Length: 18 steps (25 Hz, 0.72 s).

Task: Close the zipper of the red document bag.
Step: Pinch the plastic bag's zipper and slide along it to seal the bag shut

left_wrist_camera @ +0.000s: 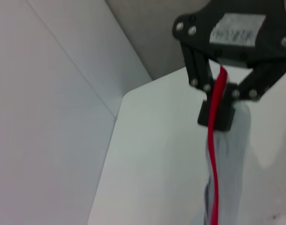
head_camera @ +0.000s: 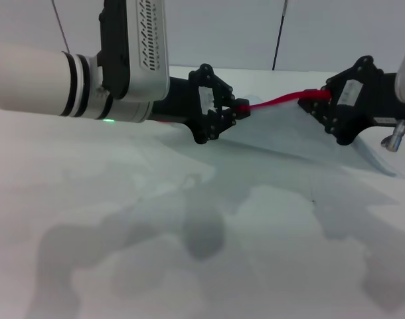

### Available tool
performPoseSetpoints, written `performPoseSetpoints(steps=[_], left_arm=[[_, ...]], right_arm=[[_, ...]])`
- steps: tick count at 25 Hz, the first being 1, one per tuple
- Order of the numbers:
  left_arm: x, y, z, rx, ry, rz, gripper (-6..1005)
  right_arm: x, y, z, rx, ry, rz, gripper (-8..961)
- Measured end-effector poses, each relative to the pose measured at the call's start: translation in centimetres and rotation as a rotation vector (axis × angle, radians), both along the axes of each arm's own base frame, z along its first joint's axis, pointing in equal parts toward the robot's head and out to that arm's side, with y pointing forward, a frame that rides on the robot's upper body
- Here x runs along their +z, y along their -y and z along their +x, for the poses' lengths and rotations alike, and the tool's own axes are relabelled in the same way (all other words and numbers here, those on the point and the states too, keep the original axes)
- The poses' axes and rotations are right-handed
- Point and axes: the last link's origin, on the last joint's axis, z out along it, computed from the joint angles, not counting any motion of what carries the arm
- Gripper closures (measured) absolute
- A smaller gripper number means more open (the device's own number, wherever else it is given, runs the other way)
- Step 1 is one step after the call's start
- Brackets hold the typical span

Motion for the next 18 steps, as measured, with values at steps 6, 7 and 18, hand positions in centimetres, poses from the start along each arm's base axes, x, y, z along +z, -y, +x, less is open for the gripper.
performPoseSetpoints(steps=[6,7,18], left_arm=[[0.0,-0.1,-1.3,0.042,-0.003,0.028,916],[0.0,-0.2,-1.6,0.055,-0.003,0.034,916],[-0.6,-0.3,-8.0,0.236,-0.041,0.115,915]], right_arm=[[0.5,-0.2,0.1,-0.007,-0.005,0.016,894],[0.6,-0.2,0.2,-0.009,-0.006,0.02,894],[2.5,-0.7,1.2,-0.047,-0.028,0.085,890]])
